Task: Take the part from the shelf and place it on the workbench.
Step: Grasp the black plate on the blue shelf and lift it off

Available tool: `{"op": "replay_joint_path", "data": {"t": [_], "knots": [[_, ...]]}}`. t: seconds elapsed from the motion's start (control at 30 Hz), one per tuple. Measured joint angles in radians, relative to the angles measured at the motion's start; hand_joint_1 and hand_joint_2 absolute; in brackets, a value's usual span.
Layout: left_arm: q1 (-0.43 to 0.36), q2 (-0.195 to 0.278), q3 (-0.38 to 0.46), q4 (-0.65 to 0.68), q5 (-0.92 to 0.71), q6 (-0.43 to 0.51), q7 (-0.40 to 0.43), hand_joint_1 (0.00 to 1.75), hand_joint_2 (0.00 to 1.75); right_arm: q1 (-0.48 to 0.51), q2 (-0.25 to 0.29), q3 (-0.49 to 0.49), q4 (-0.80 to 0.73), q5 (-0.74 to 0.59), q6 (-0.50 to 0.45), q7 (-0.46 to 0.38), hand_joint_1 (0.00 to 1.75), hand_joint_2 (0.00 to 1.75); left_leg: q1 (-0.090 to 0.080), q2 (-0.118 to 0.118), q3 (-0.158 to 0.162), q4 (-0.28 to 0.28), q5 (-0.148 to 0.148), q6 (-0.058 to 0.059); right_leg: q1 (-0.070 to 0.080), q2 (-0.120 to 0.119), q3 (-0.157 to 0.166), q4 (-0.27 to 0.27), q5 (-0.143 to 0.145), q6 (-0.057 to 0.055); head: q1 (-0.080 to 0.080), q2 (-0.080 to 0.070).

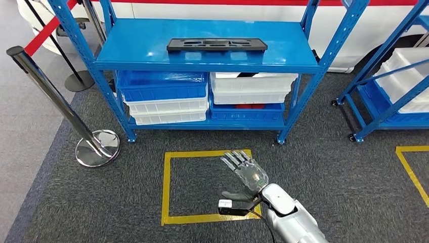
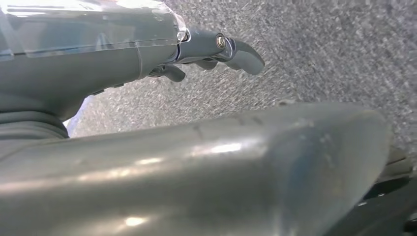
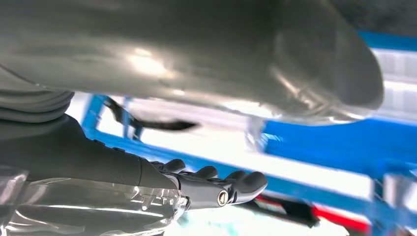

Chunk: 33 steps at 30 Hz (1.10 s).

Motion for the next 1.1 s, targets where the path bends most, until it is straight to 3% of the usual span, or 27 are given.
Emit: {"op": "replay_joint_path", "data": {"t": [0.07,0.1,0.13,0.17,0.23,0.27,0.3,0.37,0.47,0.57,0.6,0.63,0.67,0.77,0.83,0.93,1.0,1.1], "knots": [[-0.001,0.001,0.0,0.0,-0.001,-0.001,0.0,0.0,0.0,0.007,0.003,0.031,-0.038,-0.003,-0.005,0.018,0.0,0.0,-0.002,0.0,0.0,0.0,-0.001,0.004,-0.001,0.003,-0.069,0.139,-0.057,0.004,0.0,0.0],[-0.001,0.001,0.0,0.0,-0.002,-0.002,0.001,0.0,0.0,0.012,0.004,0.044,-0.057,-0.004,-0.006,0.029,0.0,0.0,-0.002,0.0,0.0,0.0,-0.001,0.005,-0.001,0.004,-0.093,0.183,-0.065,0.004,0.0,0.0],[0.0,0.002,0.0,0.0,-0.003,-0.002,0.002,0.0,0.0,0.016,0.004,0.055,-0.079,-0.004,-0.005,0.038,0.0,0.0,-0.003,-0.001,0.002,0.0,-0.002,0.005,-0.001,0.004,-0.099,0.189,-0.052,0.003,0.0,0.0],[0.001,0.003,0.0,0.0,-0.003,-0.003,0.002,0.0,0.0,0.018,0.004,0.065,-0.102,-0.004,-0.003,0.047,0.0,0.0,-0.004,-0.002,0.004,0.0,-0.003,0.004,-0.001,0.004,-0.086,0.153,-0.02,0.0,0.0,0.0],[0.001,0.004,0.0,0.0,-0.002,-0.004,0.002,0.0,0.0,0.016,0.004,0.077,-0.145,-0.003,0.001,0.06,0.0,0.0,-0.006,-0.003,0.011,0.0,-0.006,0.001,0.003,0.004,-0.021,0.01,0.058,-0.013,0.0,0.0],[0.001,0.004,0.0,0.0,0.0,-0.005,0.002,0.0,0.0,0.014,0.004,0.082,-0.165,-0.002,0.001,0.065,0.0,0.0,-0.008,-0.002,0.012,0.001,-0.008,-0.002,0.007,0.003,0.007,-0.053,0.08,-0.019,0.0,0.0],[0.001,0.004,0.0,0.0,0.002,-0.006,0.002,0.0,0.0,0.013,0.004,0.086,-0.185,-0.001,0.001,0.07,0.0,0.0,-0.009,-0.001,0.012,0.002,-0.009,-0.006,0.011,0.003,0.023,-0.09,0.089,-0.024,0.0,0.0],[0.002,0.005,0.001,0.0,0.012,-0.006,0.0,0.0,0.0,0.011,0.003,0.094,-0.229,0.0,0.0,0.079,0.0,0.0,-0.008,0.002,0.009,0.001,-0.009,-0.017,0.016,0.005,0.026,-0.108,0.087,-0.028,0.0,0.0],[0.005,0.007,0.005,0.0,0.029,-0.004,-0.007,0.0,0.0,0.005,-0.01,0.104,-0.297,-0.002,0.001,0.09,0.0,0.0,-0.008,0.005,-0.001,0.032,-0.036,-0.033,0.007,0.007,0.035,-0.124,0.096,-0.04,0.0,0.0],[0.009,0.007,0.015,0.0,0.043,-0.001,-0.017,0.0,0.0,-0.004,-0.035,0.122,-0.351,-0.006,0.005,0.098,0.0,0.0,-0.004,0.005,-0.085,0.219,-0.13,-0.045,0.006,0.003,0.039,-0.128,0.097,-0.048,0.0,0.0],[0.011,0.007,0.019,0.0,0.046,0.0,-0.019,0.0,0.0,-0.005,-0.045,0.128,-0.365,-0.007,0.007,0.099,0.0,0.0,-0.003,0.005,-0.111,0.273,-0.146,-0.048,0.007,0.002,0.039,-0.127,0.096,-0.049,0.0,0.0],[0.013,0.008,0.023,0.0,0.049,0.0,-0.022,0.0,0.0,-0.005,-0.055,0.134,-0.379,-0.008,0.009,0.1,0.0,0.0,-0.002,0.005,-0.121,0.29,-0.142,-0.05,0.007,0.002,0.039,-0.125,0.094,-0.048,0.0,0.0],[0.015,0.009,0.026,0.0,0.053,0.0,-0.025,0.0,0.0,-0.005,-0.066,0.139,-0.392,-0.01,0.011,0.101,0.0,0.0,-0.001,0.005,-0.112,0.268,-0.119,-0.05,0.007,0.002,0.04,-0.123,0.092,-0.047,0.0,0.0],[0.017,0.012,0.031,0.0,0.06,0.0,-0.034,0.0,0.0,-0.008,-0.102,0.151,-0.428,-0.018,0.017,0.106,0.0,0.0,0.001,0.004,-0.018,0.071,-0.029,-0.044,0.009,0.002,0.045,-0.113,0.08,-0.036,0.0,0.0],[0.017,0.012,0.034,0.0,0.063,0.0,-0.036,0.0,0.0,-0.012,-0.123,0.158,-0.444,-0.021,0.02,0.107,0.0,0.0,-0.002,0.003,0.009,0.013,-0.02,-0.03,0.012,0.002,0.044,-0.109,0.075,-0.025,0.0,0.0],[0.02,0.013,0.039,0.0,0.066,-0.001,-0.036,0.0,0.0,-0.015,-0.134,0.167,-0.461,-0.021,0.021,0.109,0.0,0.0,-0.003,0.001,0.013,0.006,-0.02,-0.009,0.01,0.003,0.043,-0.105,0.068,-0.01,0.0,0.0],[0.02,0.013,0.044,0.0,0.067,-0.002,-0.037,0.0,0.0,-0.017,-0.133,0.169,-0.469,-0.021,0.021,0.11,0.0,0.0,0.001,0.002,0.021,0.0,-0.02,0.002,0.007,0.004,0.014,-0.043,0.034,-0.001,0.0,0.0],[0.02,0.013,0.05,0.0,0.067,-0.004,-0.037,0.0,0.0,-0.012,-0.129,0.174,-0.473,-0.021,0.022,0.111,0.0,0.0,-0.001,0.001,0.029,-0.001,-0.029,0.01,0.005,0.005,-0.095,0.152,-0.033,0.005,0.0,0.0]]}}
